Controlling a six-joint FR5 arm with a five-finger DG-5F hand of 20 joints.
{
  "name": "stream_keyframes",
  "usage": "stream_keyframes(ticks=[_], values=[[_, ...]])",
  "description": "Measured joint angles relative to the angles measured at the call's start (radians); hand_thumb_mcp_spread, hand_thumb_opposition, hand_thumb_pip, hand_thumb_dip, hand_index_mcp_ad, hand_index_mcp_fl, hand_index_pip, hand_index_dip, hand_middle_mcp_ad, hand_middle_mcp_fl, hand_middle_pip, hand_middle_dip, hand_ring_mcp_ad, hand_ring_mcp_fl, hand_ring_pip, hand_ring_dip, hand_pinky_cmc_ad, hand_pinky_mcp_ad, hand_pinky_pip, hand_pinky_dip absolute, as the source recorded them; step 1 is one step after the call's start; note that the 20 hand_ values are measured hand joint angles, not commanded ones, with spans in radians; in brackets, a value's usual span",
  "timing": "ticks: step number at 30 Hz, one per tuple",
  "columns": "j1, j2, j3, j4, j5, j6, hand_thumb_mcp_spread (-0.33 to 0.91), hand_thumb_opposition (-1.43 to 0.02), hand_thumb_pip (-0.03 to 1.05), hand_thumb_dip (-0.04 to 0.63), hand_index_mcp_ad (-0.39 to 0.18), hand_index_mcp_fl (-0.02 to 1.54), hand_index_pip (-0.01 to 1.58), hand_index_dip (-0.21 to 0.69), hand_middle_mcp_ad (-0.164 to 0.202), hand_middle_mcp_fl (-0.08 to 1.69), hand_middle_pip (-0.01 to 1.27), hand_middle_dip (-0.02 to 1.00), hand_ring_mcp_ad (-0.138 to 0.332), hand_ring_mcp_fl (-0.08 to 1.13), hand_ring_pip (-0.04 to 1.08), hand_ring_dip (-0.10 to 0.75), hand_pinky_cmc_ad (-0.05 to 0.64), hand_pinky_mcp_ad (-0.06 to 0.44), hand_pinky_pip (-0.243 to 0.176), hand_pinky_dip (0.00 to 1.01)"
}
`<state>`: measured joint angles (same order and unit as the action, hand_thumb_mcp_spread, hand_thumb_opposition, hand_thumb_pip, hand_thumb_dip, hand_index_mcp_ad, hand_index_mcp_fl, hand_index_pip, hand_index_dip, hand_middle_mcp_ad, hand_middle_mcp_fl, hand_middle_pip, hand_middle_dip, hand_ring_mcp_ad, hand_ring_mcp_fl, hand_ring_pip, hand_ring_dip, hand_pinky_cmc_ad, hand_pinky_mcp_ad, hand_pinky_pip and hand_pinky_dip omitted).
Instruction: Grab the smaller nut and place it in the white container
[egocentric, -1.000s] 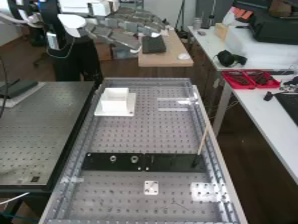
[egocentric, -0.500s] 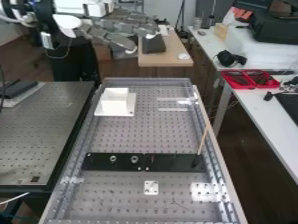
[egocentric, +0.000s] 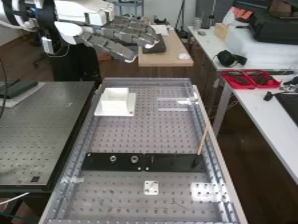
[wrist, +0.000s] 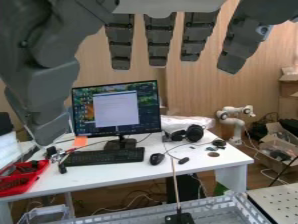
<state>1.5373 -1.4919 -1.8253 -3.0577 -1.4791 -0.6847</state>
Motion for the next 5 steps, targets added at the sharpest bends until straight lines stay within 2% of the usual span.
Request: stream_keyframes(ticks=[5], values=[[0.001, -0.002, 0.003, -0.004, -0.006, -0.004, 0.24, -0.75, 0.58, 0.157, -0.126, 0.12, 0.08, 0.405, 0.058, 0.02, 0.12, 0.22, 0.124, 0.00, 0.07, 0.119, 0.410, 0.279, -0.089, 0.16]])
